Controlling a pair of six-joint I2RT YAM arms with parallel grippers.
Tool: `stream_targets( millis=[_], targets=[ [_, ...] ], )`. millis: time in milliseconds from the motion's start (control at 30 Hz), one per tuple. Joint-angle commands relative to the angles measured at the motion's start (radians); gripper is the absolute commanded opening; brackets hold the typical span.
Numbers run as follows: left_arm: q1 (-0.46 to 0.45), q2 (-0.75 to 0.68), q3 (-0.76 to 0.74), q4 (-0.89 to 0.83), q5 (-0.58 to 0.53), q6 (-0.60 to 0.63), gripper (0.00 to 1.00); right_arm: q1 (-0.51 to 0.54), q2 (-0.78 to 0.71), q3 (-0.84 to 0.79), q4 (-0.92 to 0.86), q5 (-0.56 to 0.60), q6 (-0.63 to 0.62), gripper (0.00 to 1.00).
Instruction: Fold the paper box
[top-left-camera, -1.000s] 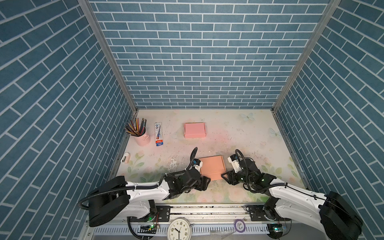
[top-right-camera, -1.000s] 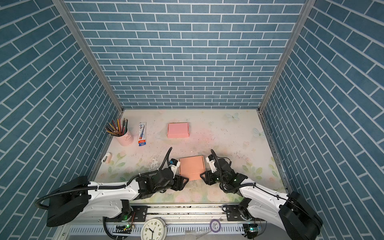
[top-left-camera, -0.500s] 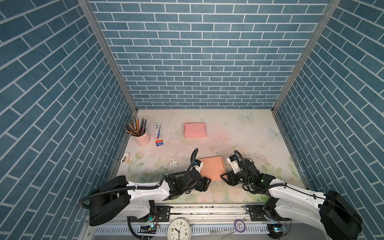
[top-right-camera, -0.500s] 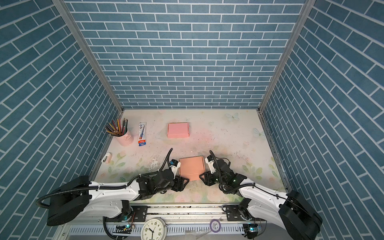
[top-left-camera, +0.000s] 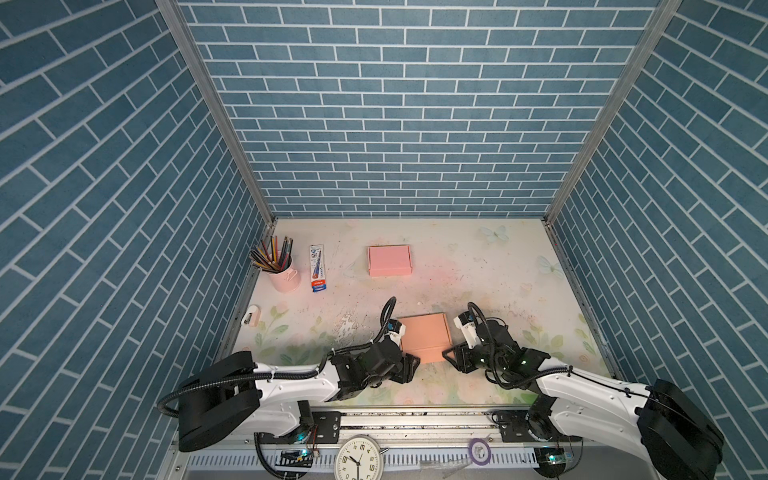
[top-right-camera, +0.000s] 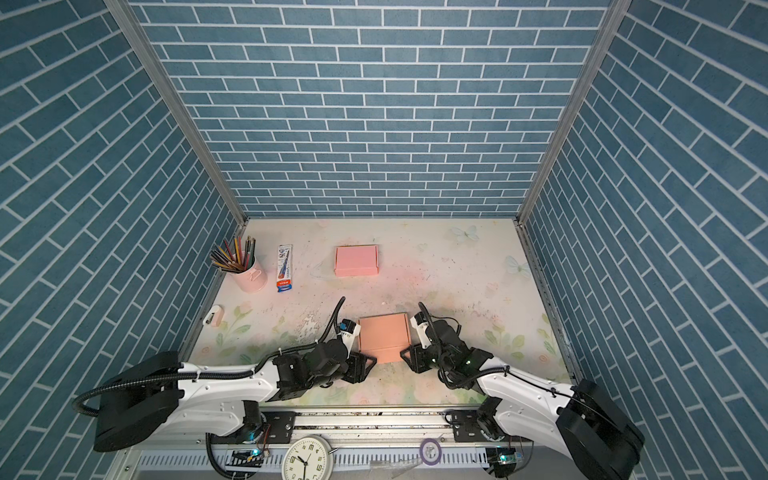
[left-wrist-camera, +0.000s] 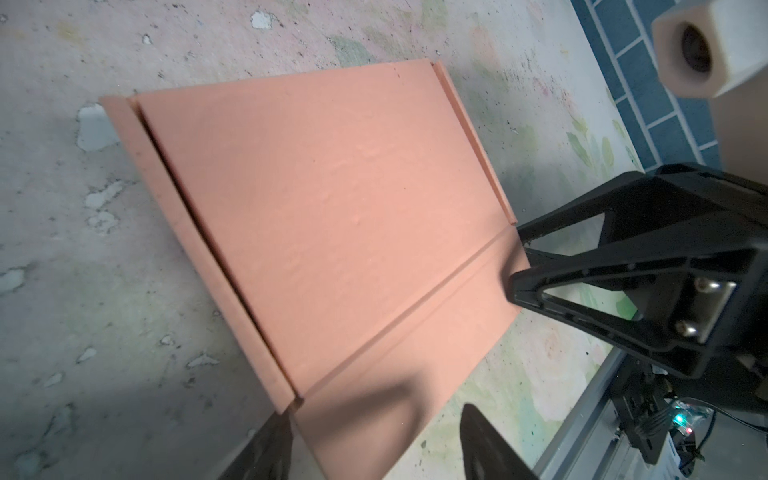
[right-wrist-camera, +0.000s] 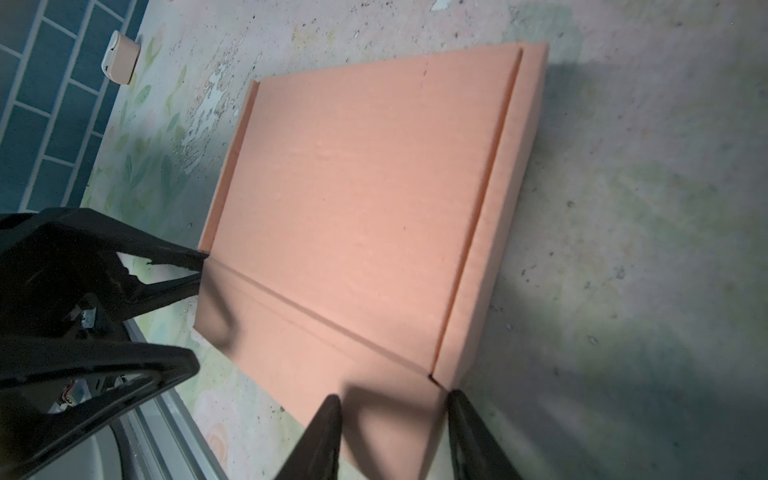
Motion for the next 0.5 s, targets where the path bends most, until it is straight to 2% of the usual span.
stream_targets(
  millis=[0,467],
  targets=[
    [-0.010,0.009,-0.010,0.022,-0.020,-0.007,0.63,0.008,0.014,-0.010,0.020,0.009,0.025,0.42],
    [-0.007,0.043,0.006,0.008,-0.045,0.002,0.58,0.009,0.052,-0.010,0.042,0.018,0.019,0.40]
  ],
)
